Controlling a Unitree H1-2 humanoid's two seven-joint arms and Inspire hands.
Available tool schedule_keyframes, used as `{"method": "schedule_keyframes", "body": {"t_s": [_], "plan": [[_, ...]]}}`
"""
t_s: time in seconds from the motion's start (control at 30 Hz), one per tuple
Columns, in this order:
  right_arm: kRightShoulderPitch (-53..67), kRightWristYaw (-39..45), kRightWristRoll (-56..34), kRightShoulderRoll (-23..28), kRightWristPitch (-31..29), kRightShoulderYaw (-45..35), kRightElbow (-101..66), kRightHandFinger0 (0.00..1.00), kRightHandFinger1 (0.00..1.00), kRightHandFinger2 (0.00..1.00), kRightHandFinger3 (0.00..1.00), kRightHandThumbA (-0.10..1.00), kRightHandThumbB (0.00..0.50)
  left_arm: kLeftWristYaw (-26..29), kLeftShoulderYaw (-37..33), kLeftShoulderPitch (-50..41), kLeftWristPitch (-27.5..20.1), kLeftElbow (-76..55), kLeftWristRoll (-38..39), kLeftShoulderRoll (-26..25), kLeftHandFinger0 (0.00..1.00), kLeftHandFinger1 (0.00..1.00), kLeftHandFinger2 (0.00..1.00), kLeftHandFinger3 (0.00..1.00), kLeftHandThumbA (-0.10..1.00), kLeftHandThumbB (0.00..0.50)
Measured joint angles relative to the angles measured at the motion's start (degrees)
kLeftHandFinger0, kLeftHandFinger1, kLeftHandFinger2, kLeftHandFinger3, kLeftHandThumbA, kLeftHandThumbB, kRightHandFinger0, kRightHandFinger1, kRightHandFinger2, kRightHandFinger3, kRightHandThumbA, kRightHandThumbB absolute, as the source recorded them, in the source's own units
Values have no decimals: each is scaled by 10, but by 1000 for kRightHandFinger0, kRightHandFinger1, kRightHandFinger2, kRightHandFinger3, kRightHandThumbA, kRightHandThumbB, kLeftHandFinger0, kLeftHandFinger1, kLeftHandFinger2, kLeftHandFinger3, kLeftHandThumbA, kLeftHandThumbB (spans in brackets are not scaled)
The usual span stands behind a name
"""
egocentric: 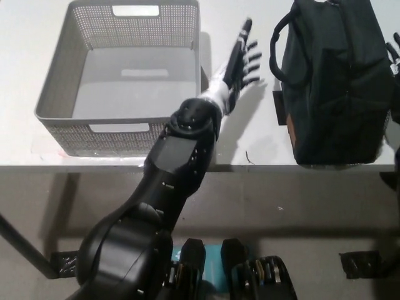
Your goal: Use both hands to pick up a lunch bag on the right hand side and place it into a container on the left hand side
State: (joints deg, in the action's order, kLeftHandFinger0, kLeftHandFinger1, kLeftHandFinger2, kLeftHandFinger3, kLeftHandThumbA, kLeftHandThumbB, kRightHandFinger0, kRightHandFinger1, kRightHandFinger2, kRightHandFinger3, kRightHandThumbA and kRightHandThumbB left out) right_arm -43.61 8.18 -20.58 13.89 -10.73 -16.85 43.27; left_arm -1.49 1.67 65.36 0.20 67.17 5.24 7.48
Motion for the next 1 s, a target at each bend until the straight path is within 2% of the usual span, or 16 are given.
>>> {"method": "schedule_keyframes", "body": {"t_s": [0.03, 0.1, 0.13, 0.17, 0.27, 0.33, 0.4, 0.43, 0.47, 0.6, 0.77, 1.0], "plan": [[0, 0, 0, -2, 0, 0, 3, 1000, 1000, 1000, 1000, 1000, 269, 0, -6, 0, -1, 1, -3, 0, 1000, 1000, 1000, 1000, 1000, 368], [0, 0, 0, -9, -1, 0, 5, 1000, 1000, 1000, 1000, 1000, 259, 0, -23, -5, -1, 6, -13, 1, 1000, 1000, 1000, 1000, 1000, 368], [0, 0, 0, -13, -1, 0, 5, 1000, 1000, 1000, 1000, 1000, 249, 0, -30, -8, -2, 9, -17, 4, 1000, 1000, 1000, 1000, 1000, 379], [0, 0, 0, -15, -1, 0, 5, 1000, 1000, 1000, 1000, 1000, 245, 0, -35, -10, -3, 11, -18, 5, 1000, 1000, 1000, 1000, 1000, 411], [1, -2, -2, -31, -1, -2, 2, 1000, 1000, 1000, 1000, 1000, 235, -4, -54, -23, -4, 11, -27, 18, 1000, 1000, 1000, 1000, 1000, 394], [6, -11, -2, -50, 1, -4, -13, 1000, 1000, 1000, 1000, 1000, 197, -7, -76, -24, -3, 9, -37, 28, 1000, 1000, 1000, 1000, 1000, 385], [16, -25, -3, -72, 4, -8, -45, 1000, 1000, 1000, 1000, 1000, 147, -7, -95, -23, -1, 3, -48, 31, 1000, 1000, 1000, 1000, 1000, 397], [29, -39, -4, -88, 9, -11, -78, 1000, 1000, 1000, 1000, 1000, 141, -7, -109, -22, 1, 3, -56, 31, 1000, 1000, 1000, 1000, 1000, 400], [33, -43, -4, -92, 10, -12, -84, 1000, 1000, 1000, 1000, 1000, 138, -7, -112, -22, 1, 3, -57, 30, 1000, 1000, 1000, 1000, 1000, 375], [88, -78, -11, -137, 27, -15, -189, 1000, 1000, 1000, 1000, 1000, 124, -11, -153, -12, 3, 3, -81, 26, 1000, 1000, 1000, 1000, 1000, 348], [114, -121, -11, -162, 47, -15, -262, 1000, 1000, 1000, 1000, 1000, 137, -13, -175, -1, 6, -2, -94, 28, 1000, 1000, 1000, 1000, 1000, 339], [123, -168, -10, -167, 65, -15, -303, 1000, 1000, 1000, 1000, 1000, 139, -14, -194, 0, 26, -36, -107, 33, 1000, 1000, 1000, 1000, 1000, 352]]}}
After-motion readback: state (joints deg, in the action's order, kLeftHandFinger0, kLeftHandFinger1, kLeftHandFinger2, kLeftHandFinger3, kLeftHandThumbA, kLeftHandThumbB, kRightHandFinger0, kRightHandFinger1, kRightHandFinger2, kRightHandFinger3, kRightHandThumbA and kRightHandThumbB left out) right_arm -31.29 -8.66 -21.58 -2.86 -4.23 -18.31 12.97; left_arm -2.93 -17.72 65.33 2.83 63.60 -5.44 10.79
